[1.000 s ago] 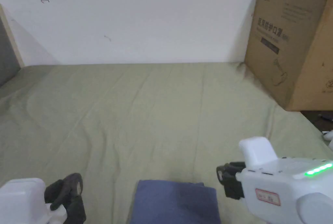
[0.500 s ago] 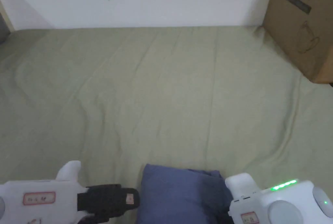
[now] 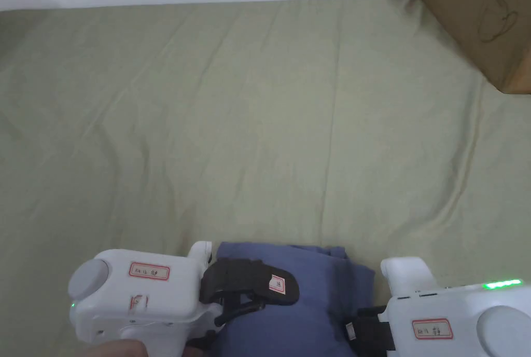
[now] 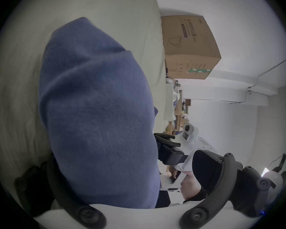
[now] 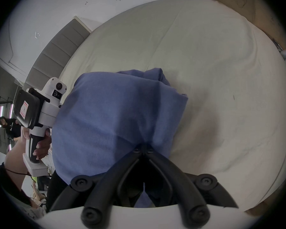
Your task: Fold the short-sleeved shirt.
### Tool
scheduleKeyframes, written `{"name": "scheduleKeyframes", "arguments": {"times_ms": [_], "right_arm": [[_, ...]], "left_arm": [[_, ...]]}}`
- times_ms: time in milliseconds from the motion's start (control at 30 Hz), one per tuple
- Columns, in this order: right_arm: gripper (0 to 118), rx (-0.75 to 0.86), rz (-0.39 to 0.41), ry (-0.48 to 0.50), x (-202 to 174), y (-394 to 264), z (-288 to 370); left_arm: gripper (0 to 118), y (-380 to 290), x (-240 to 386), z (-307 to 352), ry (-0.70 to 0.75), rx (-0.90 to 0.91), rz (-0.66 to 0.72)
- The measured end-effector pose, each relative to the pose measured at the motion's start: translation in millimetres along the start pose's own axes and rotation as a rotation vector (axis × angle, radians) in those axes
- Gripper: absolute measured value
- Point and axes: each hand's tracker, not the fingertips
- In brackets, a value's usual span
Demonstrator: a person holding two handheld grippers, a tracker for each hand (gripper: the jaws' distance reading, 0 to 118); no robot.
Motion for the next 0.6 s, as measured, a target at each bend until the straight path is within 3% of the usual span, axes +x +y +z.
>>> {"name": "scheduleKeyframes", "arguments": {"times_ms": [67, 100, 133, 167, 200, 267, 400, 600], "right_arm": [[0, 0.013, 0.005, -0.005, -1.8, -2.4, 1.8], [0, 0.021, 0.009, -0.008, -2.6, -3.0, 4.4], [0, 0.036, 0.015, -0.012, -3.8, -4.2, 7.8], [0, 0.057, 0.025, -0.022, -5.7, -6.0, 12.3], [0, 0.085, 0.032, -0.035, -8.3, -7.3, 15.6], [0, 0.125, 0.042, -0.014, -12.0, -10.9, 28.2], [0, 0.194, 0.088, -0.036, -24.6, -6.7, 51.7], [0, 0.271, 0.082, -0.01, -40.6, -6.3, 87.0]], "left_arm": [[113, -9.4, 8.3, 3.1, 0.056, 0.05, -0.013], [102, -15.6, 14.6, 3.5, 0.12, 0.065, -0.04], [75, -20.6, 20.5, 5.1, 0.198, 0.076, -0.08], [33, -26.5, 26.2, 5.9, 0.302, 0.11, -0.144], [33, -30.1, 28.2, 8.3, 0.358, 0.133, -0.203], [32, -35.5, 37.8, 13.7, 0.296, 0.131, -0.183], [30, -36.5, 59.1, 28.5, 0.432, 0.197, -0.282], [30, -32.0, 86.1, 105.3, 0.692, 0.251, -0.365]]}}
